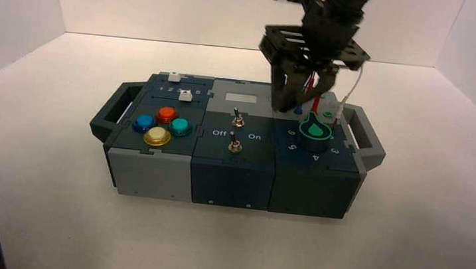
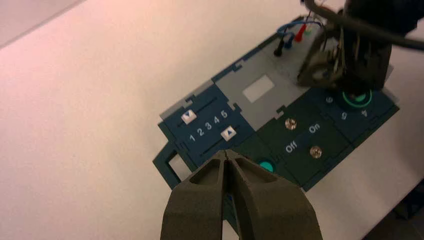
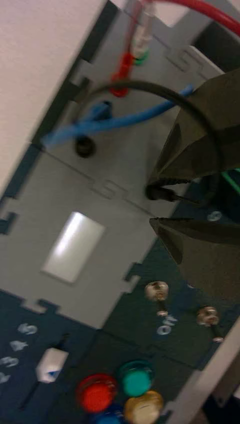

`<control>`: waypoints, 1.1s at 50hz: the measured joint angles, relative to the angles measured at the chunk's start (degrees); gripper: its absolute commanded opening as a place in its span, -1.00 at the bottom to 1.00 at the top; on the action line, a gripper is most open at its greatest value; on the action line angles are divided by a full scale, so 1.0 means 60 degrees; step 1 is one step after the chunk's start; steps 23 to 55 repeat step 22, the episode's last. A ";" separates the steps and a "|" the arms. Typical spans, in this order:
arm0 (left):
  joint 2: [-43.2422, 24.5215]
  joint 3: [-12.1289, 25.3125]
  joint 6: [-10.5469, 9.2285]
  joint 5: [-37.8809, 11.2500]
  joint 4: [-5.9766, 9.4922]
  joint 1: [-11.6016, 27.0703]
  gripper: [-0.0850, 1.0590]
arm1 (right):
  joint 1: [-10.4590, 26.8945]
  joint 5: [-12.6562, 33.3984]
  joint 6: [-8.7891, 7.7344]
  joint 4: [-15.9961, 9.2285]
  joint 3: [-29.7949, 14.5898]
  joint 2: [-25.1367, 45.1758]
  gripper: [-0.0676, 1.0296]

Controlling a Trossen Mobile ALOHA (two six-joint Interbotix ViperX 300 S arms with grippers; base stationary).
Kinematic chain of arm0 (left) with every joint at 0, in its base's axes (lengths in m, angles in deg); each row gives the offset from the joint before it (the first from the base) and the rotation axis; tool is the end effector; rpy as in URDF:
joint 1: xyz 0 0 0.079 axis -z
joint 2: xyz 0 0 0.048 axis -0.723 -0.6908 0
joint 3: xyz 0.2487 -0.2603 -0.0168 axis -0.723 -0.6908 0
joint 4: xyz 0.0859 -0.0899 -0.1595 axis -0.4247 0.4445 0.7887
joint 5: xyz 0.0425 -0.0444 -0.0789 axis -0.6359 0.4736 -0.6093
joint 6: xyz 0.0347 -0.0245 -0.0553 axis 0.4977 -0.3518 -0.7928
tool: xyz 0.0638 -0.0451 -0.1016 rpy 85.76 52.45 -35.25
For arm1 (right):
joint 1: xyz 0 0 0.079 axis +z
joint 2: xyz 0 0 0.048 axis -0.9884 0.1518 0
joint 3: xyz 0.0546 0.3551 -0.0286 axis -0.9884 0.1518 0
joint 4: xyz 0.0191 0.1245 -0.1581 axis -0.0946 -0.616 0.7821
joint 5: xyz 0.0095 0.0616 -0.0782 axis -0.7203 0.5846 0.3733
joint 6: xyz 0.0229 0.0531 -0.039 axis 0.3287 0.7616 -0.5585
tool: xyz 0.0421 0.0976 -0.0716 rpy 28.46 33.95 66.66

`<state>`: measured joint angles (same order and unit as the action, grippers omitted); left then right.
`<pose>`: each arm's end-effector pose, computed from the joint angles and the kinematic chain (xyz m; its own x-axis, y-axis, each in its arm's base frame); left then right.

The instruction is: Insert the black wire.

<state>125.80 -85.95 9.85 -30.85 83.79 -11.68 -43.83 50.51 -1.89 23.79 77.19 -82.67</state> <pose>0.1843 -0.1309 0.2136 0.5222 -0.3789 -0.7640 0.6120 0.7904 0.0264 0.2514 0.2205 0.0721 0.1304 0.2419 -0.9615 -0.4665 0.8707 0.1558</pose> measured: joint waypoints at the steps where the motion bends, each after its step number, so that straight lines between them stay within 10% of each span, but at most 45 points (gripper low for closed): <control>1: 0.0059 -0.0015 0.0000 0.0000 0.0000 -0.0015 -0.91 | 0.0015 0.0059 0.0000 -0.0015 0.0029 -0.0029 -0.22; 55: 0.0322 -0.0132 0.0000 0.0088 0.0000 -0.0103 -0.91 | 0.0103 0.1011 0.0029 0.0000 0.0220 -0.1479 -0.22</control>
